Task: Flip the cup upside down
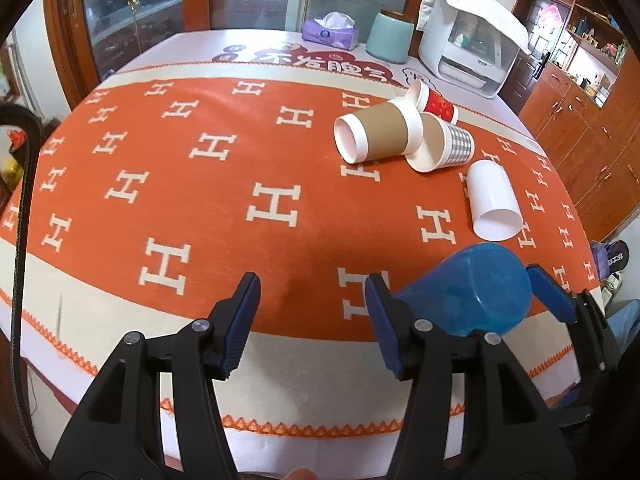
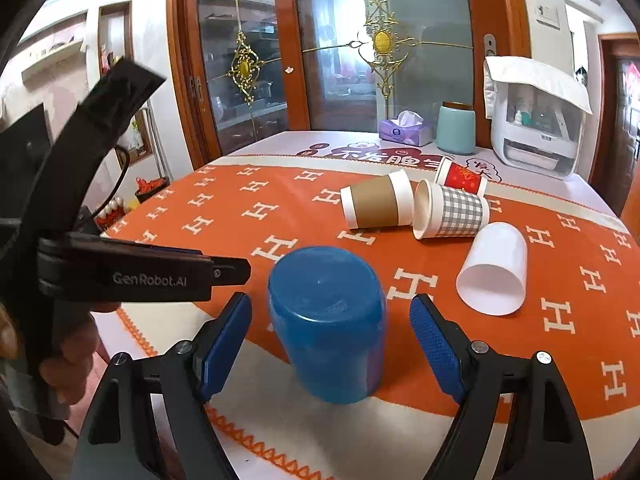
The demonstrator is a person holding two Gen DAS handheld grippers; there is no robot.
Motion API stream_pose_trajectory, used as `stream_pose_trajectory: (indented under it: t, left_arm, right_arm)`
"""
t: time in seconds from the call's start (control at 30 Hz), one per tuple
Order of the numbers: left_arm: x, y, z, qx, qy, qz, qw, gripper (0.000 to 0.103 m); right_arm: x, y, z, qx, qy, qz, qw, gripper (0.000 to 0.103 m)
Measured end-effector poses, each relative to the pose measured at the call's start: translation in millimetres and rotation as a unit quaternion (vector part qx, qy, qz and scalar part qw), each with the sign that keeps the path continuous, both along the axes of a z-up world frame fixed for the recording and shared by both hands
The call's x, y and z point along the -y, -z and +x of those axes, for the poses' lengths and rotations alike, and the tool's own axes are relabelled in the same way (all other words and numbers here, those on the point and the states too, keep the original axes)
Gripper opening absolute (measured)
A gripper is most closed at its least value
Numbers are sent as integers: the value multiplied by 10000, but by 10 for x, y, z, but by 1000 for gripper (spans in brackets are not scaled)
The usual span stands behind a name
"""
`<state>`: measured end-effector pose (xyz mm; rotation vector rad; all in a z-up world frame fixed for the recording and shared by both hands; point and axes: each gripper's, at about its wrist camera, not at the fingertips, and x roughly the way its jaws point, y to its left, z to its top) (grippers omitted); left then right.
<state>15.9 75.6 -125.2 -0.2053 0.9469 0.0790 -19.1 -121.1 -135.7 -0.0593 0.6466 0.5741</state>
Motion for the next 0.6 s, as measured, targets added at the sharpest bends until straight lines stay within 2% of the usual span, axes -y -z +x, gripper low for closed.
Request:
stream_pose_trajectory:
  t: [0.13,0.4,0.6]
  left_arm:
    - [31,-130,-92,178,11,125,9998,58]
    - [172,-555,-268,632,-10,569,9964,80]
    - [302,-888,-343,739,-83,818,9939,83]
  right_arm:
    - [127,-169,-30,-182,209,203,9994,82]
    - [356,-655,-65,-477,945,189,9942,82]
    - [459,-962,-52,-917,1384,31,9861,83]
